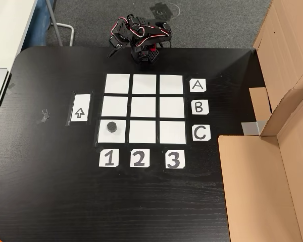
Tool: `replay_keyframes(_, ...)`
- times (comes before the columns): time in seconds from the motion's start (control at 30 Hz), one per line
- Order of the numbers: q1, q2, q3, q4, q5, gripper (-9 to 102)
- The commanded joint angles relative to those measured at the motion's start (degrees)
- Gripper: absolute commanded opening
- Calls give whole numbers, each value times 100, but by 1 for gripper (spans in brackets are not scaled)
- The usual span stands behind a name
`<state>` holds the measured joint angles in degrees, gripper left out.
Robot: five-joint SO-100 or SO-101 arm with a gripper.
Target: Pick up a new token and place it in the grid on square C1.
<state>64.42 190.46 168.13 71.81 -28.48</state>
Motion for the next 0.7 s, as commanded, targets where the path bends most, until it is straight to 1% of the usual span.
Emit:
replay_keyframes(0.0, 62, 18, 70, -97, -97, 0)
replay_keyframes(0.1, 70, 18, 185, -281, -97, 0)
replay_keyframes(0.3, 237, 18, 158, -176, -62, 0)
replay_keyframes(0.67, 211, 18, 167, -237, -26, 0)
